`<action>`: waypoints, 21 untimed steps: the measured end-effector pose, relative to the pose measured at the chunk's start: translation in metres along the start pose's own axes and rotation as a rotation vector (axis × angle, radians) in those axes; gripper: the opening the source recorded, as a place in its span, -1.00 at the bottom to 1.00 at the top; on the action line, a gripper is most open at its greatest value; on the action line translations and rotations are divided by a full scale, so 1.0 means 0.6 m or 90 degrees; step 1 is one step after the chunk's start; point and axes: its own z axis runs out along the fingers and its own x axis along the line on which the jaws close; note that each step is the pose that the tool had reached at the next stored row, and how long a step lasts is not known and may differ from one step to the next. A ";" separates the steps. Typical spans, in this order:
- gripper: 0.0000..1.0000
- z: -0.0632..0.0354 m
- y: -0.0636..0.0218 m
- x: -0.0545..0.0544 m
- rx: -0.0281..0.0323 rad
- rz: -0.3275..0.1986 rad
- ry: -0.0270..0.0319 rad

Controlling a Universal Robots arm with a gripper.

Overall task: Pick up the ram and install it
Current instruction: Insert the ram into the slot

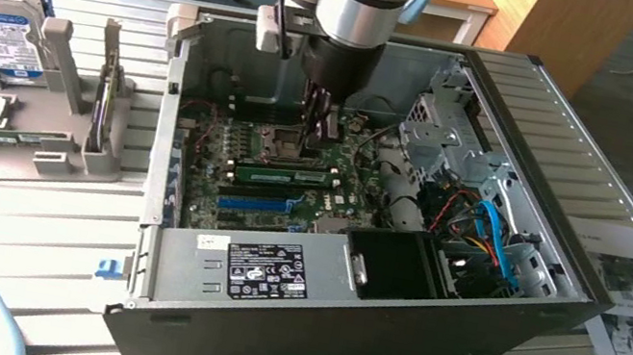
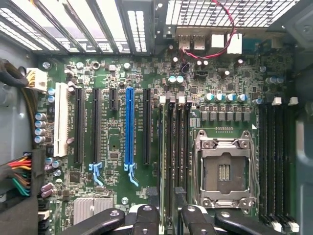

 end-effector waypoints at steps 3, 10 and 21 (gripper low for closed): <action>-0.51 -0.008 0.000 0.000 0.0000 0.000 0.0004; -0.51 -0.026 0.001 0.000 0.0000 0.000 0.0023; -0.51 -0.056 0.002 -0.001 0.0000 0.000 0.0068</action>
